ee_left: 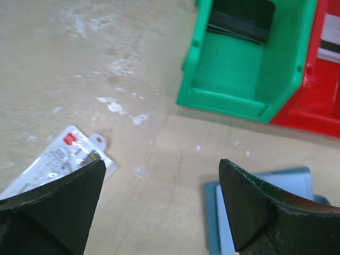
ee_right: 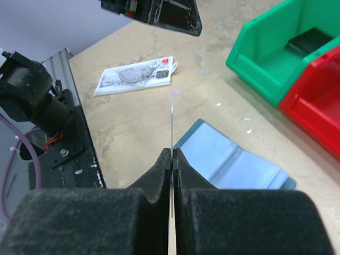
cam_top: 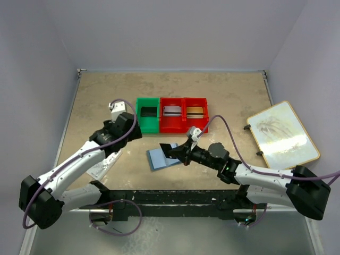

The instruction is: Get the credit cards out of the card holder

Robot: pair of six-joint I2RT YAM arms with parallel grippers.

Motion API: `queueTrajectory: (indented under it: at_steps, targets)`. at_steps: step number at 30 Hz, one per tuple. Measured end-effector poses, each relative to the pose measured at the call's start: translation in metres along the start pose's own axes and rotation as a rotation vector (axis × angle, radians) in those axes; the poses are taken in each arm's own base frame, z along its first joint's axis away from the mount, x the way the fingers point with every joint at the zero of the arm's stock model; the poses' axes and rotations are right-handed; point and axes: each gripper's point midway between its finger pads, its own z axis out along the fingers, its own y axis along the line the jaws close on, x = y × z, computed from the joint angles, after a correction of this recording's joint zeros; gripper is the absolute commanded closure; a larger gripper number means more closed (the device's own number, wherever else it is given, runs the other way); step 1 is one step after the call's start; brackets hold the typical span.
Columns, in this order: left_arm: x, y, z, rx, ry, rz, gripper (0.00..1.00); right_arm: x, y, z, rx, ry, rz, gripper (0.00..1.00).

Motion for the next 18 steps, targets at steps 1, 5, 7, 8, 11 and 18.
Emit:
queueTrajectory:
  at_steps: [1,5,7,8,11,18]
  targets:
    - [-0.008,0.011,0.000,-0.040,-0.003,-0.004,0.13,-0.004,0.001,-0.001,-0.006,-0.012,-0.038,1.00]
    - [-0.039,0.038,-0.006,-0.123,-0.055,-0.022,0.13,-0.012,0.001,-0.004,-0.012,-0.035,-0.126,1.00]
    - [-0.055,0.058,-0.009,-0.176,-0.089,-0.036,0.13,-0.012,-0.001,-0.006,-0.007,-0.032,-0.172,1.00]
    - [-0.060,0.069,-0.010,-0.207,-0.104,-0.043,0.13,-0.011,-0.002,-0.006,-0.004,-0.027,-0.190,1.00]
    - [-0.068,0.092,-0.013,-0.281,-0.138,-0.054,0.13,-0.011,-0.008,-0.006,0.021,-0.003,-0.256,1.00]
    - [-0.065,0.108,-0.022,-0.325,-0.172,-0.061,0.13,-0.048,-0.021,0.009,0.101,-0.035,-0.418,1.00]
